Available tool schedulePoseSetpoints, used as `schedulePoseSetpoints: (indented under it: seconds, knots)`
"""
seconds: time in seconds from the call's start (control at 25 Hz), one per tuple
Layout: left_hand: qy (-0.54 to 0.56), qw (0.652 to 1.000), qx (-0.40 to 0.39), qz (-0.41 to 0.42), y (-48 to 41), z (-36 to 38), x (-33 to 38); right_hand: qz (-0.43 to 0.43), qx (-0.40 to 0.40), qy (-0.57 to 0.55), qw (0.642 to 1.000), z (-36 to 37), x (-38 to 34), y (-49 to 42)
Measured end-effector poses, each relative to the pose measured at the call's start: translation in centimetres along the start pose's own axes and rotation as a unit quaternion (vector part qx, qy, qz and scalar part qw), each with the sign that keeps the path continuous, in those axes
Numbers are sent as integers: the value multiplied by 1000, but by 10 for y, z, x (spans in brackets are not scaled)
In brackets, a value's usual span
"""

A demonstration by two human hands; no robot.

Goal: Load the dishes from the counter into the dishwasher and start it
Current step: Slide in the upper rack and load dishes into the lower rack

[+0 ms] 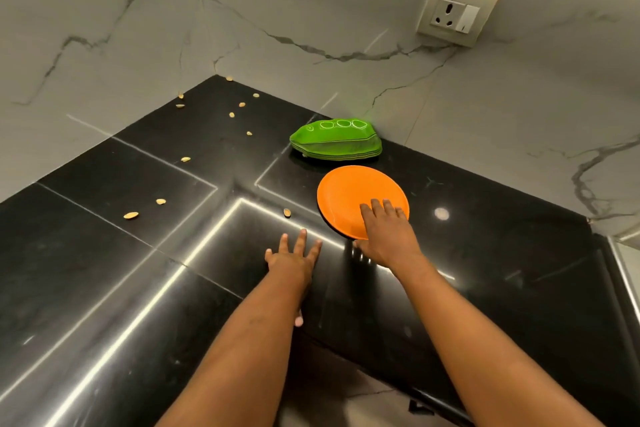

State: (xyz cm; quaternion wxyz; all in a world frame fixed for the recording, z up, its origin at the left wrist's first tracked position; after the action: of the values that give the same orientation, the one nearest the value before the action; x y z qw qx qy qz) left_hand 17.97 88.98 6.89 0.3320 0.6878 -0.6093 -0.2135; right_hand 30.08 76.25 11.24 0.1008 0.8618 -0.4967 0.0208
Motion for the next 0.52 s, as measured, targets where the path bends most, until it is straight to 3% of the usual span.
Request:
schedulePoseSetpoints:
  seconds: [0.24, 0.52]
  knots:
    - [10, 1000, -24, -6, -10, -2, 0, 0, -124, 58, 991, 7, -20, -58]
    - [15, 999, -28, 0, -11, -1, -1, -107, -54, 109, 987, -5, -36, -55]
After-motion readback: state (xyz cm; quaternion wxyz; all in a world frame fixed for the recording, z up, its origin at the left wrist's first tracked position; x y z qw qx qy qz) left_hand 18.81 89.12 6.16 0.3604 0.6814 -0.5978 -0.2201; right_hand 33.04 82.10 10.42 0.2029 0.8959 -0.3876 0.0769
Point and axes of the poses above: each hand's wrist, its own y-axis away from the middle knuckle, its own z-axis out of the palm, x = y × z, the point moved 4 cm from there along -y, towards the middle knuckle, and after that the axes turned 10 degrees about z, right-handed, at the moved point
